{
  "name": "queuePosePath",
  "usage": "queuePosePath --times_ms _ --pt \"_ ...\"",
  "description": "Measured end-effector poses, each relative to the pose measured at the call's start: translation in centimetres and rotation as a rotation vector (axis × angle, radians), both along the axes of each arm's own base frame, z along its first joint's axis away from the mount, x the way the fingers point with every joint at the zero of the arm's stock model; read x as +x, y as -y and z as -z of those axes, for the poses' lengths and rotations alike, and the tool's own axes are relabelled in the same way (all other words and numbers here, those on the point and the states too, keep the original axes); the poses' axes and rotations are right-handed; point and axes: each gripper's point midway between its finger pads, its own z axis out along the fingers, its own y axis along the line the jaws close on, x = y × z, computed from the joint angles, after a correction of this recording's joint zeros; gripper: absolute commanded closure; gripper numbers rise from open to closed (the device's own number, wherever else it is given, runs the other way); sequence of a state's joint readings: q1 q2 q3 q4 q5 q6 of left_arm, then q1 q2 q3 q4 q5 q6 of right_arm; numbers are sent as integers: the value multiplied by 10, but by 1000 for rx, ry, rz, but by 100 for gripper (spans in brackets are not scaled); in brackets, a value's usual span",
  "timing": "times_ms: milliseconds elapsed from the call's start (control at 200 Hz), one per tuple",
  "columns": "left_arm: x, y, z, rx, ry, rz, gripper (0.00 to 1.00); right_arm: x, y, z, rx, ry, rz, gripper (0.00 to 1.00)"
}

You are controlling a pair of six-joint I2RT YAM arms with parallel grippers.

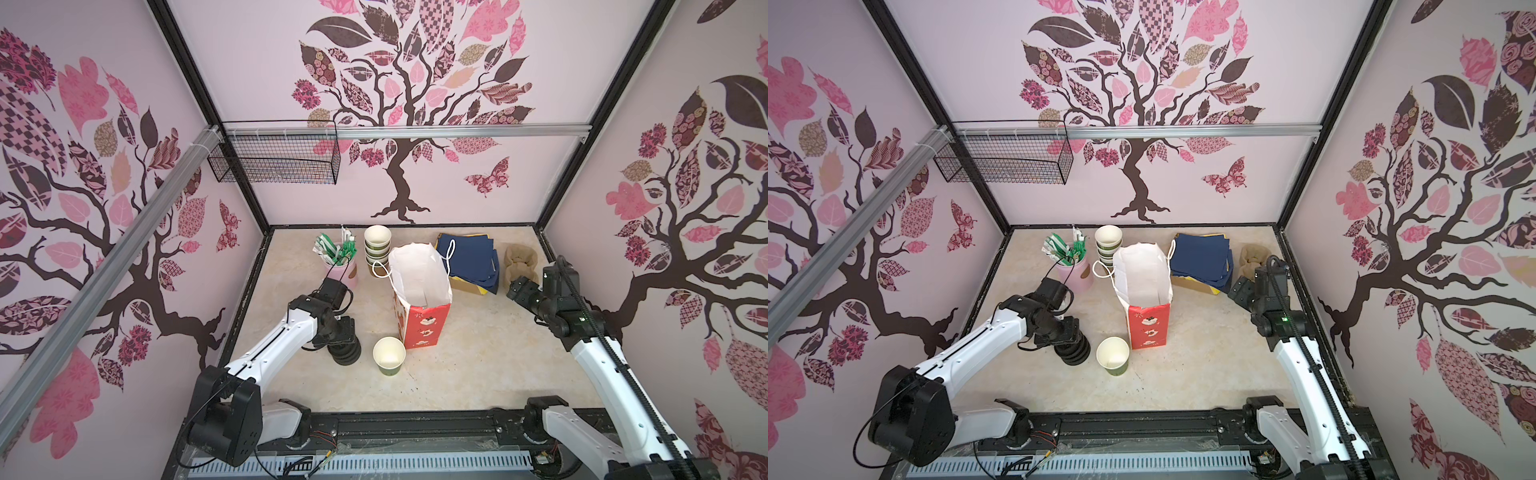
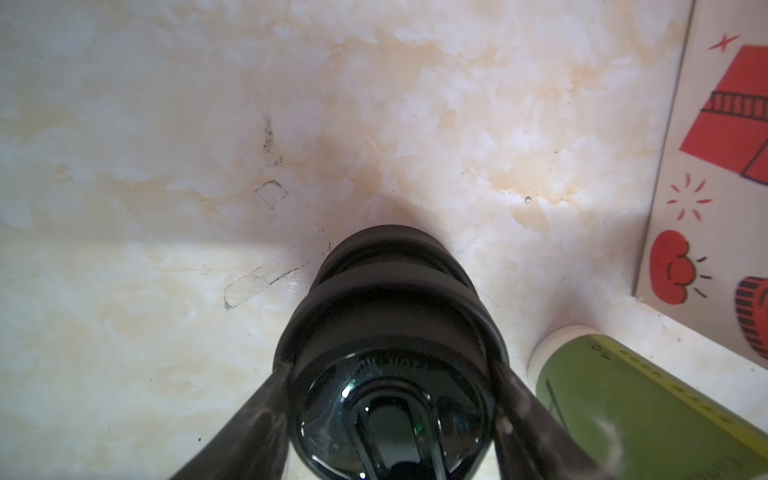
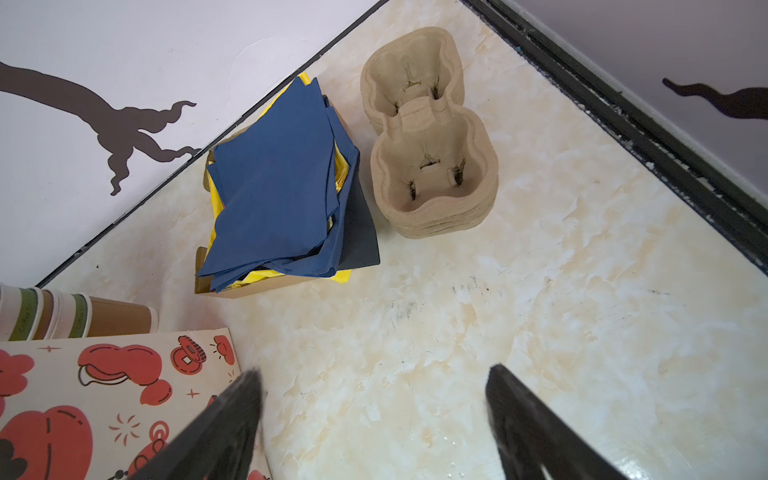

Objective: Pack the takeout coffee
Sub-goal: 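Carry the black lid with the left gripper over the white cup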

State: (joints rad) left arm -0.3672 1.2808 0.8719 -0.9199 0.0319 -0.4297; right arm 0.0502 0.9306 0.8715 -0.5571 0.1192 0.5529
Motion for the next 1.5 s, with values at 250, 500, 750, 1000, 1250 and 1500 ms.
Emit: queuePosePath --times_ms 250,500,750,1000,1250,1500 --pt "-5 -2 -13 -28 23 -40 30 -1 0 -1 0 4 0 13" --pt "-10 4 -55 -69 117 -13 31 -3 0 -5 0 17 0 13" --pt "-32 27 -80 -55 153 108 32 -3 1 -5 -6 15 1 13" --pt "-61 65 -96 -25 214 321 31 -3 2 -4 -14 13 -1 13" --pt "-68 82 -122 -84 373 466 34 -3 2 -4 -15 13 -2 13" --pt "-74 98 -145 -177 495 634 37 -6 4 -7 -30 17 3 12"
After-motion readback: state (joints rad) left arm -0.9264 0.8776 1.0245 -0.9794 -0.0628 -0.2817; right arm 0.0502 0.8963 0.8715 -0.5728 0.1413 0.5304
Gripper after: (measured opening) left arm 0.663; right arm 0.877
